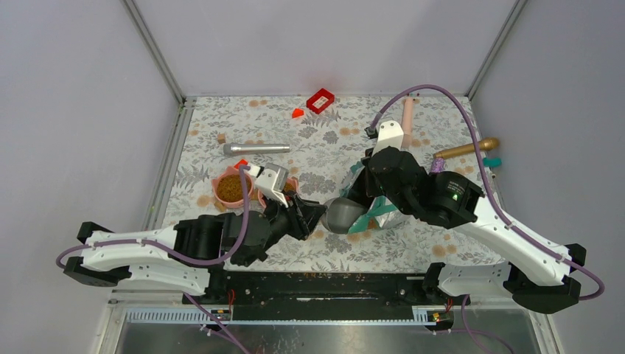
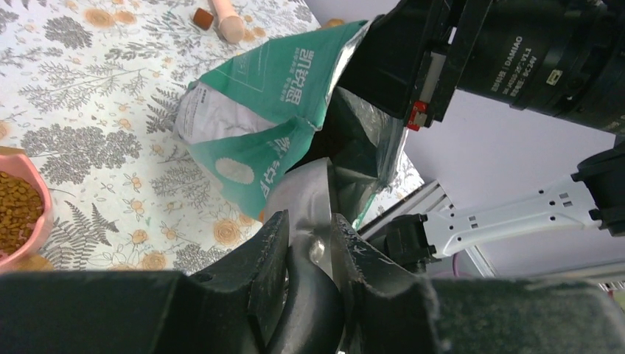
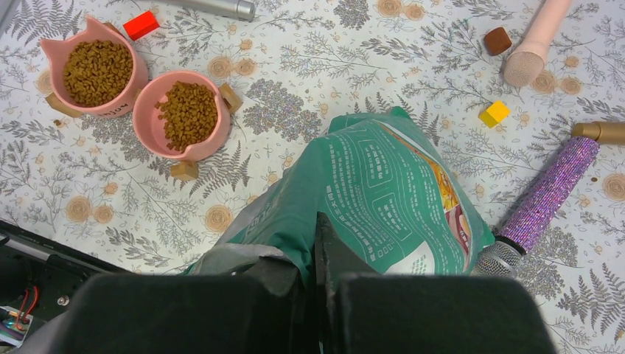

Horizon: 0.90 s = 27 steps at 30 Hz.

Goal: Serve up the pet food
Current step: Collect the pet food from the pet food bag.

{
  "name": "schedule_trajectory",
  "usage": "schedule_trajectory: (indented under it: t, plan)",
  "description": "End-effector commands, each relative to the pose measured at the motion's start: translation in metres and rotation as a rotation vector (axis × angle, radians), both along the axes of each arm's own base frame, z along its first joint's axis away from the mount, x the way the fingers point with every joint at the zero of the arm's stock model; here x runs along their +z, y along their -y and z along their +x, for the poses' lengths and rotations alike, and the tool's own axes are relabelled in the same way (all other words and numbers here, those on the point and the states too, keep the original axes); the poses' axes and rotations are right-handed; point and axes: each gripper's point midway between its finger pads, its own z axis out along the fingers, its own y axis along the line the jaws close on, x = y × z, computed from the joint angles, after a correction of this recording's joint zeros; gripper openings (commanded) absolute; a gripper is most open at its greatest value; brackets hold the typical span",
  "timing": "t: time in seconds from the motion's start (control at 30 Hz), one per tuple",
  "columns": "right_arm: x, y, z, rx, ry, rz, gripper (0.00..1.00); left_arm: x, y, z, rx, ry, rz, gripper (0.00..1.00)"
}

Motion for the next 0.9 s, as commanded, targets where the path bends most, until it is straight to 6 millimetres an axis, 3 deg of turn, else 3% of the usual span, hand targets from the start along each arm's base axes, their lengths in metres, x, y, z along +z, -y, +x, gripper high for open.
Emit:
schedule_trajectory:
  t: [0.0,0.2,0.4,0.53,0.77,0.87]
  plan:
    - [0.054,0.006,0.017,-0.078,0.134,0.134,0.0,-0.038,-0.001,-0.042,-0.232,-0.087,0.155,0.0]
    - [0.055,0.008,0.018,-0.081,0.14,0.127,0.0,-0.052,-0.005,-0.06,-0.328,-0.143,0.21,0.0]
    - [0.054,0.003,0.018,-0.067,0.133,0.127,0.0,-0.067,-0.012,-0.046,-0.215,-0.165,0.294,0.0]
    - [0.051,-0.002,0.019,-0.05,0.124,0.125,0.0,-0.055,-0.017,-0.029,-0.101,-0.147,0.231,0.0]
    - [0.055,-0.009,0.019,-0.036,0.124,0.146,0.0,-0.003,-0.025,0.004,0.124,-0.105,-0.001,0.0]
    - [0.057,-0.014,0.022,-0.032,0.115,0.122,0.0,0.005,-0.035,0.021,0.268,-0.087,0.017,0.0]
